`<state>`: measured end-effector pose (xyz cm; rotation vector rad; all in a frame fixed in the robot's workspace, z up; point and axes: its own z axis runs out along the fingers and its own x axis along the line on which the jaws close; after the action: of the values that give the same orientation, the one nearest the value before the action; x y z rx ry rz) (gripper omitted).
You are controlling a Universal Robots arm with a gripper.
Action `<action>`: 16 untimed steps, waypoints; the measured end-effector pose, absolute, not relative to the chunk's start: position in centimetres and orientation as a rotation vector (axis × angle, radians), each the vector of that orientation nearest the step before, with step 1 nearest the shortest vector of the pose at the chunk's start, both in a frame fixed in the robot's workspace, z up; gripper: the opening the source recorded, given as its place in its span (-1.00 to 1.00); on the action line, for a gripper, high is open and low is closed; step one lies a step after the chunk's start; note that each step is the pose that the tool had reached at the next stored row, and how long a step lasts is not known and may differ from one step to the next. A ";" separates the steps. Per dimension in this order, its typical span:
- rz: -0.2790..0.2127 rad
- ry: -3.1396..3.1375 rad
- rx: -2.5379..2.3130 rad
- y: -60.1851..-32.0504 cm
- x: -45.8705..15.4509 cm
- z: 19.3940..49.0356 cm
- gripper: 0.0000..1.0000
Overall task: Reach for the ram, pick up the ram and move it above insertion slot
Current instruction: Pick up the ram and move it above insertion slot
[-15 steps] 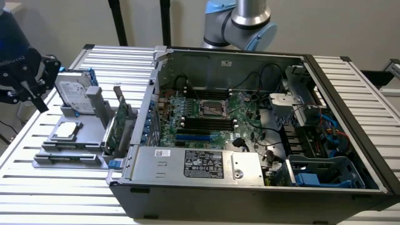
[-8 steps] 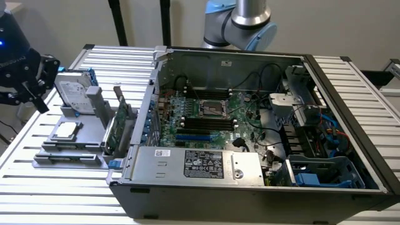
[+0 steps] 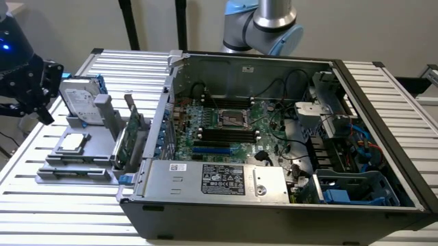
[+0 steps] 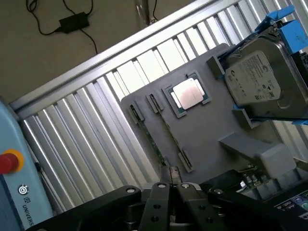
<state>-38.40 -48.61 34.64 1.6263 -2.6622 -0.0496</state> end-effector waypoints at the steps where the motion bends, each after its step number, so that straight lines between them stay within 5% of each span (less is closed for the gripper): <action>1: -0.049 -2.647 1.651 -48.6 -38.4 34.6 -0.79; 16: -0.044 -2.394 1.994 -48.6 -38.4 34.1 -0.79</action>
<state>-38.40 -48.61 34.05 1.9936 -2.3941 -0.0442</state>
